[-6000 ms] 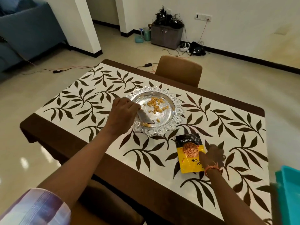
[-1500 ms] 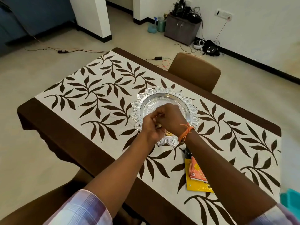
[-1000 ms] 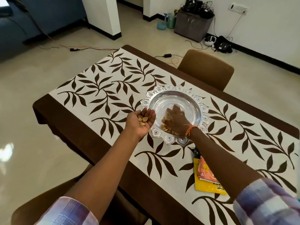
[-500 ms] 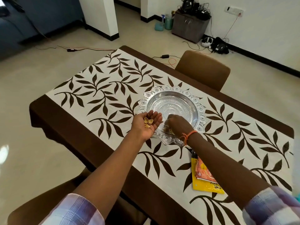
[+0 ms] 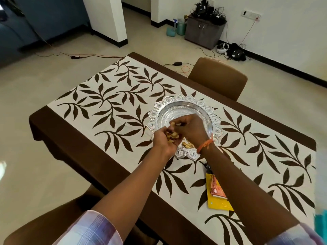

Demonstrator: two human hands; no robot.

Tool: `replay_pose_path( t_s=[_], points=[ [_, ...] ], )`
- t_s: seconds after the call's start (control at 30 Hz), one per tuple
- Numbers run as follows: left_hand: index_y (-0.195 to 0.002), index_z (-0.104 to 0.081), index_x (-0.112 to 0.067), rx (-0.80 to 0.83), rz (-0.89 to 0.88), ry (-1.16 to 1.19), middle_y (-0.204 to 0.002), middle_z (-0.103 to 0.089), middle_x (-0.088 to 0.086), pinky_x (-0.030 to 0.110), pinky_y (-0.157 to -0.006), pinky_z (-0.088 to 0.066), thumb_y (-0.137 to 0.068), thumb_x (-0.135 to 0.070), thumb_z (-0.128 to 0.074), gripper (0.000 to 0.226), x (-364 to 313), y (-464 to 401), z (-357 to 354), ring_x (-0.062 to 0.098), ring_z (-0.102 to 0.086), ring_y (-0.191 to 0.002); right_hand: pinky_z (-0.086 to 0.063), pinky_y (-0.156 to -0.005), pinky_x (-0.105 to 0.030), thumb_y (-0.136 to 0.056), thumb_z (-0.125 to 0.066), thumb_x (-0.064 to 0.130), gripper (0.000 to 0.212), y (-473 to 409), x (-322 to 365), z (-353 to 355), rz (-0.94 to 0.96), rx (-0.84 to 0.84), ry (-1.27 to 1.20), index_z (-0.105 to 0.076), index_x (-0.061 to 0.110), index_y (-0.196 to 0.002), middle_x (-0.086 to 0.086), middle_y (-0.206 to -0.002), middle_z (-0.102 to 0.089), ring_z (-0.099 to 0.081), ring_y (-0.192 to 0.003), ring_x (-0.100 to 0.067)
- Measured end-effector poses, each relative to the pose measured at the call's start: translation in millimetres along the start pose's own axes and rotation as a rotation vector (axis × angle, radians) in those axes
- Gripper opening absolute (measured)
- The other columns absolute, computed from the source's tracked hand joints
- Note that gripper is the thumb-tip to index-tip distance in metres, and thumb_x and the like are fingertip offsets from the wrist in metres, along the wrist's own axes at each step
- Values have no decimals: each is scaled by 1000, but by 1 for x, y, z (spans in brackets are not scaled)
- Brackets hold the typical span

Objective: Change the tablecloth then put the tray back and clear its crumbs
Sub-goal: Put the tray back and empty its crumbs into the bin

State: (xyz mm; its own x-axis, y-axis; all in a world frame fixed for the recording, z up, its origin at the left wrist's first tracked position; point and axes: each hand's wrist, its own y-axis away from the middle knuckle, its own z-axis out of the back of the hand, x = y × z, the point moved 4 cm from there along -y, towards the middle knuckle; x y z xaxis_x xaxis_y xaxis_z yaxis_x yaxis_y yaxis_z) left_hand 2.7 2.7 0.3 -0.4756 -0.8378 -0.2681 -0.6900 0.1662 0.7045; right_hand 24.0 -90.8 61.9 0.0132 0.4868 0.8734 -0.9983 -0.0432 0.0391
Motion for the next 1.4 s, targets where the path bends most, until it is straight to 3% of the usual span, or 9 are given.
replay_pose_path(
  t_s=[0.13,0.33,0.53,0.77,0.93,1.03,1.13,1.3,1.4],
  points=[
    [-65,-52,-12,-7,-11,-52,-56,-53,2,25,-60,-47,-94,-10,-36,33,-5,-1,-3,12,-52,-50,-54,-85,-24,-78,-64,-4,28,1,22,-11,143,60,354,-77,13,-97,-4,-95,-75,-69,-88,-12],
    [-81,-60,-5,38,-24,-54,-71,-67,14,34,-67,-60,-99,-18,-34,34,-18,3,-4,26,-69,-67,-54,-77,-14,-80,-61,-12,30,-5,14,28,175,-108,250,-75,8,-97,-5,-93,-74,-68,-83,-11],
    [-78,-59,-5,1,-50,-45,-73,-62,12,35,-70,-55,-93,-10,-36,28,-41,2,11,25,-63,-72,-52,-95,-37,-75,-65,-12,44,-7,-52,32,-98,283,732,-66,3,-116,-16,-117,-65,-60,-112,-29],
    [-77,-58,-6,8,-56,-35,-73,-61,10,33,-70,-54,-93,-9,-34,28,-47,1,13,23,-62,-72,-44,-62,-20,-70,-83,24,22,-19,-100,-19,-44,299,611,-76,13,-88,-5,-74,-67,-56,-60,-11],
    [-78,-58,-7,25,-58,-30,-72,-62,10,29,-62,-59,-92,-9,-35,28,-51,0,13,22,-63,-71,-50,-87,-36,-73,-69,-5,43,-19,-47,-21,154,198,474,-69,12,-113,-14,-109,-62,-60,-101,-26],
    [-78,-59,-7,38,-65,-24,-71,-63,10,31,-65,-57,-91,-8,-34,28,-54,0,16,22,-64,-71,-22,-115,-41,-81,-70,7,67,-19,-59,-19,189,491,618,-45,22,-142,-14,-154,-29,-25,-142,-28],
    [-80,-59,-6,33,-74,-36,-71,-63,10,33,-70,-55,-92,-9,-34,27,-56,-1,18,23,-64,-72,-16,-119,-50,-88,-59,-3,71,-19,-67,-31,229,651,726,-34,28,-147,-11,-160,-11,-3,-148,-33],
    [-82,-58,-6,40,-81,-45,-75,-61,10,33,-72,-53,-93,-9,-33,27,-50,-1,18,22,-62,-74,-41,-108,-45,-92,-53,-1,47,-9,-60,-43,492,619,811,-54,16,-135,-6,-151,-40,-33,-141,-30],
    [-83,-59,-6,39,-71,-47,-74,-62,10,34,-72,-54,-94,-9,-34,27,-45,-2,19,23,-63,-75,-55,-83,-39,-91,-59,8,26,0,-53,-38,601,486,836,-69,10,-115,-13,-121,-65,-63,-109,-32]
  ],
)
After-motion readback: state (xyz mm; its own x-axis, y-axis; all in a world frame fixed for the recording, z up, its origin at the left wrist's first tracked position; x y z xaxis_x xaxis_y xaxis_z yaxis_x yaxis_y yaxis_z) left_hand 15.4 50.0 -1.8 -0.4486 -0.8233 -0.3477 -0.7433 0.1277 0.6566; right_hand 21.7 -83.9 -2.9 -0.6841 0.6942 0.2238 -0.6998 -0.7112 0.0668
